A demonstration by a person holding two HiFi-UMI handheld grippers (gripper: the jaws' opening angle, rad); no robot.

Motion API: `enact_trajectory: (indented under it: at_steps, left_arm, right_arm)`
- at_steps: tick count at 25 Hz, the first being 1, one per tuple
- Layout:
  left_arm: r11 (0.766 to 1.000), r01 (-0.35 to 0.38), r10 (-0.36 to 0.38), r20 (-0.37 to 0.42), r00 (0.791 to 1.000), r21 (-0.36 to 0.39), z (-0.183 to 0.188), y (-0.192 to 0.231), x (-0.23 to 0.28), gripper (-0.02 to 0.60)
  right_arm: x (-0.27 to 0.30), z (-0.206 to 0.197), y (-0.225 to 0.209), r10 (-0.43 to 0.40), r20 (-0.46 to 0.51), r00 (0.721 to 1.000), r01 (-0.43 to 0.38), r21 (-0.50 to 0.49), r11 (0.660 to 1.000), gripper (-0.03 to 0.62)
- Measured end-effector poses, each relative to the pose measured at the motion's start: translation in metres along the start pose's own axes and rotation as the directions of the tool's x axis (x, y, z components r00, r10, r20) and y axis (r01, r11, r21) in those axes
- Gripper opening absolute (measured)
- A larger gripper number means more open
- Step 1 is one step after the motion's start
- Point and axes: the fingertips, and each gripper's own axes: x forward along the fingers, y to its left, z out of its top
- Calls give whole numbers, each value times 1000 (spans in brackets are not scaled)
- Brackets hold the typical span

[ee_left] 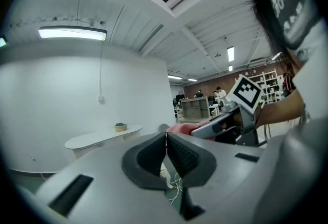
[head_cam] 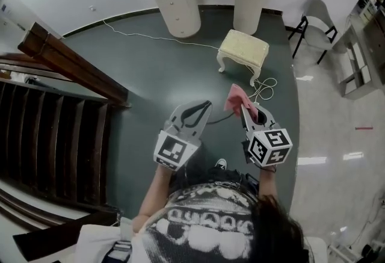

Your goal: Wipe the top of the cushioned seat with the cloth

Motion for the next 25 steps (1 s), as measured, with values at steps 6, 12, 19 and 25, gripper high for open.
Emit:
enact_trajectory:
  at_steps: [6,12,19,25]
  left_arm:
    - [1000,-17,17,-18,1000,11,-14,49,20,6]
    - [997,28,-24,-53,998,76,-35,127,60,6]
    - [994,103,-102,-32,994,40,-45,221,100,6]
    - [983,181,-180,-30,983,38,-62,277,119,6]
  right_arm:
    - [51,10,-9,2,-19,1000,-2,6,1000,14]
    - [131,29,-19,-48,-43,998,49,15,999,14]
    - [226,58,-23,-111,-67,992,112,25,993,14]
    - [294,80,-25,-167,-51,985,169,37,985,14]
